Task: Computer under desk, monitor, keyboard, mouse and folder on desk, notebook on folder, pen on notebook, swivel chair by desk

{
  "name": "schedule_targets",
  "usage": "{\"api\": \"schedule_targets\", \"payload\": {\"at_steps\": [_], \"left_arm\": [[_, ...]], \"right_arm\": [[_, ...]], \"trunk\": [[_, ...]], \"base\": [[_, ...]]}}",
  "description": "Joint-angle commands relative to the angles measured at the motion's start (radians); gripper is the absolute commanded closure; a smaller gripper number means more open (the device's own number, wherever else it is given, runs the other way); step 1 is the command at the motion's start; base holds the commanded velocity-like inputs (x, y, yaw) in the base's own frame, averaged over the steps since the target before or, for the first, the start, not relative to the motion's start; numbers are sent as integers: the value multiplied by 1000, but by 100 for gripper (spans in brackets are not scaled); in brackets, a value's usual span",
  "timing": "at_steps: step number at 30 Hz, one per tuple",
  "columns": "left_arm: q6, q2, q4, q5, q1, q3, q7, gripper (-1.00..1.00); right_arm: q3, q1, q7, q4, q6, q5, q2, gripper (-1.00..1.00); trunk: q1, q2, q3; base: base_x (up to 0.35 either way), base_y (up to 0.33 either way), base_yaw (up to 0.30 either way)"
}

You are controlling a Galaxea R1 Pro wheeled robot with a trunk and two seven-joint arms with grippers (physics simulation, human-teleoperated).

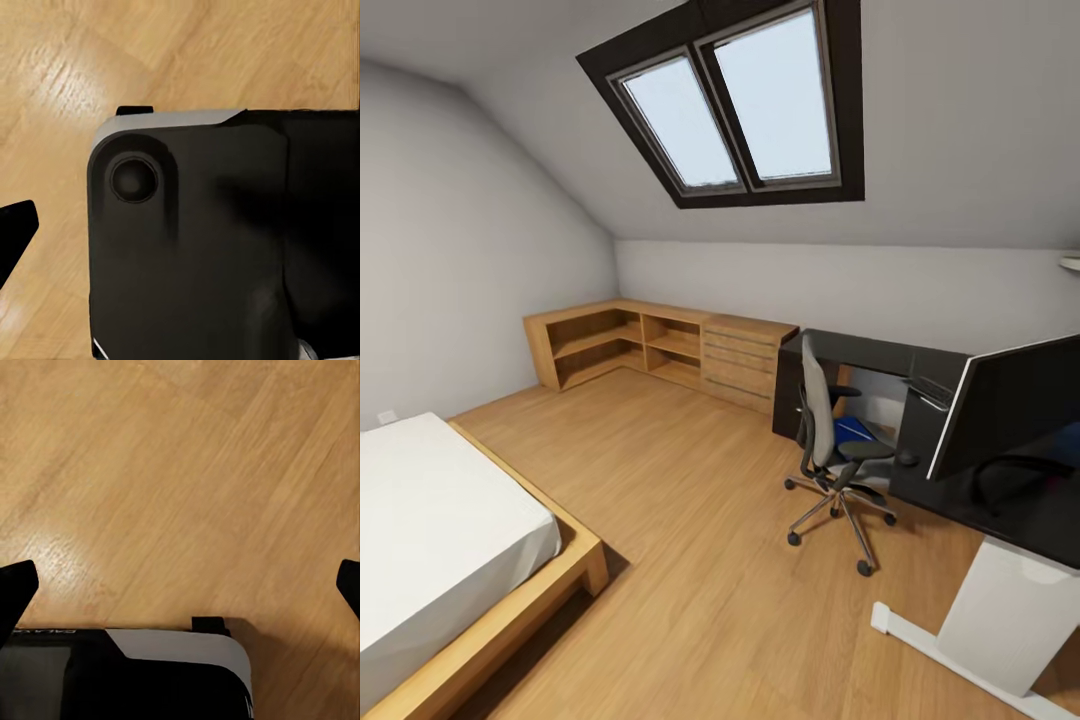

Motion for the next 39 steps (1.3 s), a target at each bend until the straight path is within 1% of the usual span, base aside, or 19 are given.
{"api": "schedule_targets", "payload": {"at_steps": [1, 3, 6, 7, 9, 11, 13, 15, 19, 21, 24, 25, 28, 29, 32, 33, 36, 37, 39], "left_arm": [[-19, -1, -30, 0, 0, 0, 1, -100], [-40, -1, -69, 1, 0, 0, 2, -100], [-70, 0, -191, 17, 0, 3, 4, -100], [-70, -1, -244, 37, 0, 5, 4, -100], [-24, -16, -371, 112, -1, 7, 5, -100], [13, -26, -418, 139, -1, 7, 5, -100], [98, -39, -490, 180, -4, 7, 5, -100], [149, -45, -516, 211, -9, 8, 3, -100], [169, -49, -482, 225, -11, 7, 0, -100], [164, -57, -452, 229, -12, 7, -2, -100], [130, -65, -437, 232, -13, 7, -3, -100], [84, -68, -431, 233, -13, 7, -3, -100], [7, -69, -425, 235, -14, 8, -2, -100], [-49, -68, -423, 236, -14, 8, -1, -100], [-120, -65, -422, 236, -13, 9, 0, -100], [-163, -55, -423, 235, -13, 10, -4, -100], [-186, -28, -432, 234, -13, 8, -8, -100], [-195, -6, -442, 234, -13, 6, -10, -100], [-201, 15, -451, 234, -13, 4, -13, -100]], "right_arm": [[0, -1, -1, -18, -12, 0, 9, -100], [1, -1, -1, -48, -18, 0, 16, -100], [1, -2, -1, -141, -26, 0, 27, -100], [1, -6, -1, -171, -27, 0, 30, -100], [1, -62, -1, -208, -28, 0, 34, -100], [1, -96, -1, -207, -29, 0, 35, -100], [1, -160, -2, -177, -30, 0, 36, -100], [0, -201, -2, -141, -42, -1, 36, -100], [0, -218, -1, -116, -75, -1, 42, -100], [0, -224, -2, -97, -103, -1, 52, -100], [0, -227, -2, -69, -127, -1, 64, -100], [-1, -229, -2, -50, -143, -2, 70, -100], [-1, -230, -2, -31, -161, -3, 75, -100], [-1, -230, -2, -22, -170, -3, 78, -100], [-1, -230, -2, -14, -178, -3, 83, -100], [-2, -230, -2, -10, -182, -3, 85, -100], [-3, -231, -2, -7, -184, -3, 87, -100], [-4, -231, -2, -6, -185, -3, 87, -100], [-4, -231, -2, -6, -186, -3, 87, -100]], "trunk": [[-4, 7, 2], [-12, 21, 8], [-23, 42, 18], [-27, 49, 21], [-35, 63, 27], [-42, 77, 33], [-50, 91, 40], [-58, 105, 46], [-73, 133, 59], [-81, 147, 65], [-92, 168, 74], [-96, 175, 77], [-107, 196, 87], [-111, 203, 90], [-123, 224, 99], [-127, 231, 102], [-130, 238, 106], [-130, 238, 106], [-130, 238, 106]], "base": [[0, 0, 0], [0, 0, 0], [0, 0, 0], [0, 0, 0], [0, 0, 0], [0, 0, 0], [0, 0, 0], [0, 0, 0], [0, 0, 0], [0, 0, 0], [0, 0, 0], [0, 0, 0], [0, 0, 0], [0, 0, 0], [0, 0, 0], [0, 0, 0], [0, 0, 0], [0, 0, 0], [0, 0, 0]]}}
